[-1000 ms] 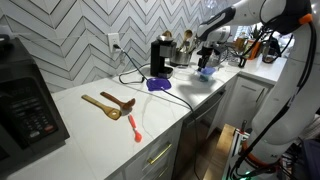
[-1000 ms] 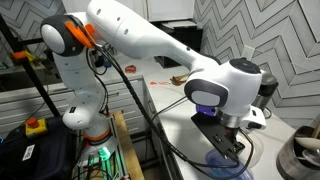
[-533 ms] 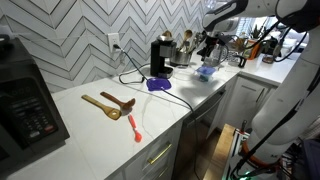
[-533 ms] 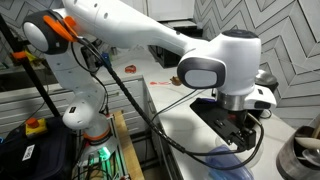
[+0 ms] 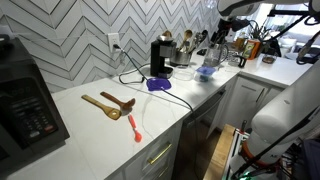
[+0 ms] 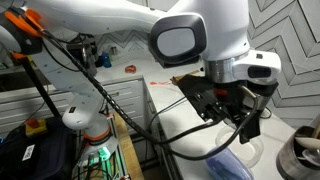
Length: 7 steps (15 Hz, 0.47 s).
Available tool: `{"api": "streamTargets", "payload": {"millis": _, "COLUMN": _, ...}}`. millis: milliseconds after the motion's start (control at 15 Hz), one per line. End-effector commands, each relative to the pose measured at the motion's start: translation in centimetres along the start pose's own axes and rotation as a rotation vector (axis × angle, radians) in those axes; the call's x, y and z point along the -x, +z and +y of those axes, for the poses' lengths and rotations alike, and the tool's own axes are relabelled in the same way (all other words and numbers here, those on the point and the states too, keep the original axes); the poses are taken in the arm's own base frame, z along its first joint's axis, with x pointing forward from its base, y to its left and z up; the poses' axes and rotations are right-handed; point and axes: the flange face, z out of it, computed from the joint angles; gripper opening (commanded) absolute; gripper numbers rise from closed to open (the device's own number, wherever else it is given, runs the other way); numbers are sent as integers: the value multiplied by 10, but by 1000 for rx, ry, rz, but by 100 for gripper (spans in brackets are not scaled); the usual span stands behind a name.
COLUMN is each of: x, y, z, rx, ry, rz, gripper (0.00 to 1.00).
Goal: Remove the small lunch box from the bigger lunch box, then open the small lunch box and add green object, then close it
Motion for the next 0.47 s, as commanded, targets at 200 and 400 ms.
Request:
{"api": "streamTargets", "payload": {"millis": 200, "x": 8, "y": -14, "z": 1, "rx": -25, "ry": 128, "rz": -4, "gripper": 100}}
{"api": "streamTargets", "payload": {"millis": 400, "x": 8, "y": -14, "z": 1, "rx": -28, "ry": 139, "rz": -4, "gripper": 100}}
